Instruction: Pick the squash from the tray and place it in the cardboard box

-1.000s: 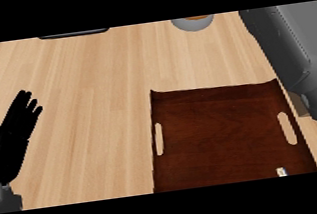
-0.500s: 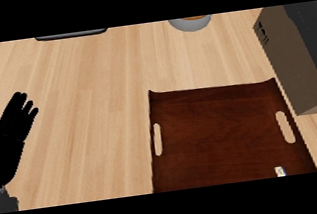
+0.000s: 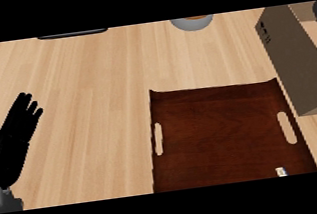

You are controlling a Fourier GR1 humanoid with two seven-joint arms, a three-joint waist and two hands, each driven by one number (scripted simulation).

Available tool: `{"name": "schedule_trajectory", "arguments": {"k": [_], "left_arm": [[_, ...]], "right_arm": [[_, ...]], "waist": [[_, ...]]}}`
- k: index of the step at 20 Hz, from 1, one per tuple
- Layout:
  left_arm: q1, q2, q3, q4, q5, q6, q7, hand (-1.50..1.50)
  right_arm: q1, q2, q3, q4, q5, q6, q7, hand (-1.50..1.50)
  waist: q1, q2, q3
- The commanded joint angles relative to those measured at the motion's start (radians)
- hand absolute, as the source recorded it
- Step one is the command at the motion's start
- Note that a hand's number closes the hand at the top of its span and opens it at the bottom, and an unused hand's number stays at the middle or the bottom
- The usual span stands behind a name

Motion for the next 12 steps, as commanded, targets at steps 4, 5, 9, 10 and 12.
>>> {"name": "schedule_trajectory", "arguments": {"k": [4,5,9,10,12], "left_arm": [[0.019,-0.009,-0.011,-0.044,0.005,0.002,0.035,0.00],[-0.021,0.023,0.030,0.008,0.028,-0.019,0.014,0.00],[-0.021,0.025,0.027,-0.001,0.024,-0.014,0.034,0.00],[-0.026,0.021,0.021,0.036,0.026,-0.029,0.010,0.00],[-0.047,-0.014,-0.020,-0.004,-0.021,0.027,0.036,0.00]], "right_arm": [[0.084,-0.051,-0.071,0.109,-0.060,-0.123,-0.148,1.50],[0.070,-0.016,-0.065,0.122,-0.053,-0.145,-0.128,1.50],[0.160,-0.017,-0.135,0.156,-0.140,-0.153,-0.190,1.50],[0.100,-0.003,-0.154,0.193,-0.158,-0.099,-0.148,1.50],[0.188,-0.030,-0.183,0.227,-0.162,-0.178,-0.138,1.50]], "waist": [[0.005,0.001,0.001],[0.004,0.001,0.000],[0.002,0.003,0.001],[0.011,0.007,0.001],[0.009,0.009,0.002]]}}
